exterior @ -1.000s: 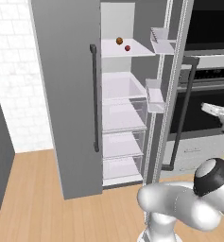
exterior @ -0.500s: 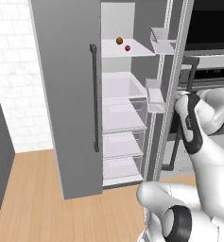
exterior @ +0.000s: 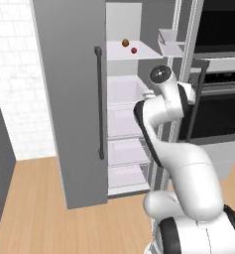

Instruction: Take the strawberry from the fridge and place it on top of the pancake, located on the dining counter.

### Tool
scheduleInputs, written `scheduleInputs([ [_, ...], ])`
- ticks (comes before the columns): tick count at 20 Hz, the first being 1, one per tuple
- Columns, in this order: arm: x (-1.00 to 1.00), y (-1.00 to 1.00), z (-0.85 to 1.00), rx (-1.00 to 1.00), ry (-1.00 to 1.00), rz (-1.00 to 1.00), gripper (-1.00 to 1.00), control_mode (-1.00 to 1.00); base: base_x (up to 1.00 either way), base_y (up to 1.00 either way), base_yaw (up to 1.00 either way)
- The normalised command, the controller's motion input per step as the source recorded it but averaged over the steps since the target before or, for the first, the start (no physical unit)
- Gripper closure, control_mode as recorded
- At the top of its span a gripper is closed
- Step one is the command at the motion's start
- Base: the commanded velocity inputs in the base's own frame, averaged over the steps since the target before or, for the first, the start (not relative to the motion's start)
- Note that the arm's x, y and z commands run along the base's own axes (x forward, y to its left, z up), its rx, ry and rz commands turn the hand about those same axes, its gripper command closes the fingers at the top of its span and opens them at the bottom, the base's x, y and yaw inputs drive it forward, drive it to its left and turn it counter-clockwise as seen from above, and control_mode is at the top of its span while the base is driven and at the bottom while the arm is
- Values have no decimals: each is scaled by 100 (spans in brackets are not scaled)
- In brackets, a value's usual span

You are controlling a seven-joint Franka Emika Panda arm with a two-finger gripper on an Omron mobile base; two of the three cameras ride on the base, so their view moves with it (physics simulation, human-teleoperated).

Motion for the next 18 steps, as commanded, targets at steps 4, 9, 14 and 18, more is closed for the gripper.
scheduleInputs([
  [4,46,21,-15,-14,-2,-12,-100,-100,0,0,0],
  [9,52,3,-29,-16,2,0,-100,-100,0,0,0],
  [14,57,12,-24,-19,8,0,-100,-100,0,0,0],
  [18,56,-16,-20,-2,5,6,-100,-100,0,0,0],
])
